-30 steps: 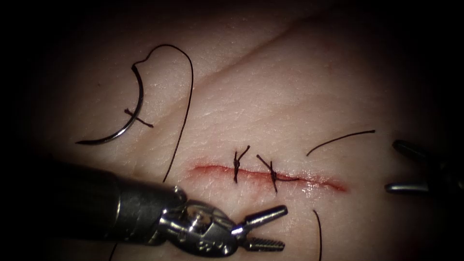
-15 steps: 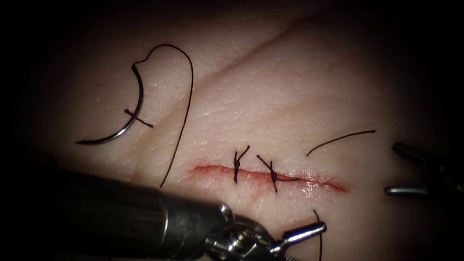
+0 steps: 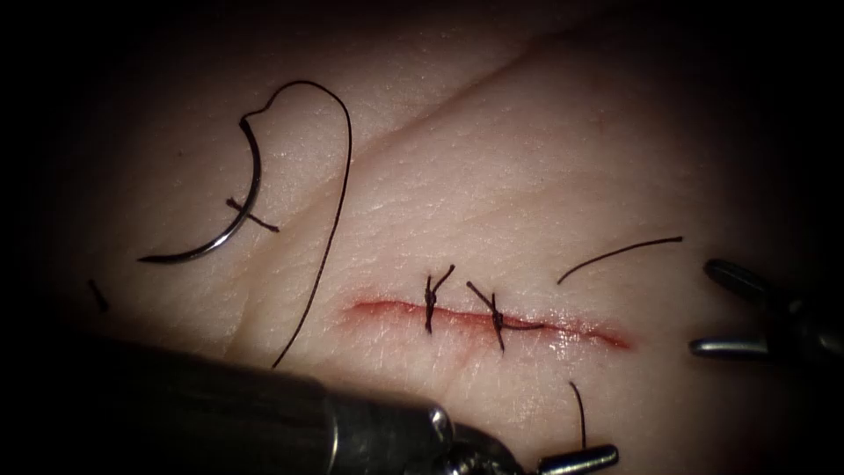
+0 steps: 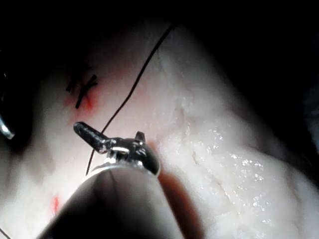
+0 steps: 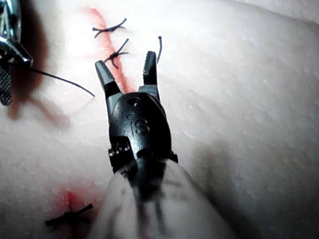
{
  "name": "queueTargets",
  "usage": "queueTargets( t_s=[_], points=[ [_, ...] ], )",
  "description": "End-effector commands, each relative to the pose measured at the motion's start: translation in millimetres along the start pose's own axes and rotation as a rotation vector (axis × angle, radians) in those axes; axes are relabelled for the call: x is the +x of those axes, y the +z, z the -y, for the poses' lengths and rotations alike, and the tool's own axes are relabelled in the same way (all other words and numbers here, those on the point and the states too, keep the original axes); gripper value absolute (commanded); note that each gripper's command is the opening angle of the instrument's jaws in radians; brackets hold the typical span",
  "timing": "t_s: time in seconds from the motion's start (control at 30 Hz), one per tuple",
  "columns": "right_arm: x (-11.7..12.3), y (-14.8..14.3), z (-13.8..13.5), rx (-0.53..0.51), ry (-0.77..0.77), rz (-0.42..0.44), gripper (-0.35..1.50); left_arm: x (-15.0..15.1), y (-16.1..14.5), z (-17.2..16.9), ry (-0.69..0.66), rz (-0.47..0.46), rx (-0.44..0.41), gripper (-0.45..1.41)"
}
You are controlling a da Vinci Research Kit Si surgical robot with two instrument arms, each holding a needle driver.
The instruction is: Wound Closure
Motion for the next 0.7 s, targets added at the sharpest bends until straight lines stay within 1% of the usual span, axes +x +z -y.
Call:
queueTargets(
  t_s=[0.03, 0.1, 0.13, 0.17, 0.2, 0.23, 0.33, 0.43, 0.57, 0.7],
  points=[
    [-0.7, 0.7, 0.4, 0.001, 0.001, 0.000, 1.18, 0.0, 0.3, -0.1, -0.001, 0.000, 0.002, 0.86],
    [-0.8, 0.9, 0.4, -0.001, 0.001, 0.000, 1.18, 0.4, 0.2, 0.3, -0.004, -0.002, 0.002, 0.81],
    [-0.8, 0.9, 0.5, -0.001, 0.000, -0.001, 1.18, 0.6, 0.2, 0.4, -0.004, -0.002, 0.002, 0.75],
    [-0.8, 0.9, 0.5, -0.001, 0.000, -0.001, 1.18, 0.7, 0.2, 0.4, -0.004, -0.003, 0.002, 0.64],
    [-0.8, 0.9, 0.5, -0.001, 0.000, -0.001, 1.18, 0.9, 0.2, 0.4, -0.004, -0.003, 0.002, 0.59],
    [-0.8, 0.9, 0.6, 0.000, 0.000, -0.001, 1.18, 1.0, 0.2, 0.4, -0.003, -0.004, 0.002, 0.46],
    [-0.8, 0.7, 0.7, 0.001, 0.000, -0.002, 1.18, 1.0, 0.0, 0.3, 0.004, -0.012, -0.011, -0.45],
    [-0.6, 0.4, 1.0, 0.003, 0.000, -0.006, 1.16, 0.2, -0.2, 0.9, -0.001, 0.007, -0.060, -0.45],
    [-0.2, -0.7, 1.9, 0.017, -0.007, -0.011, 1.15, -2.0, -0.9, 2.5, -0.010, 0.045, -0.057, -0.45],
    [-0.2, -0.8, 3.3, 0.091, -0.061, 0.022, 1.01, -3.4, -1.3, 3.2, -0.012, 0.055, -0.053, -0.45]
  ],
)
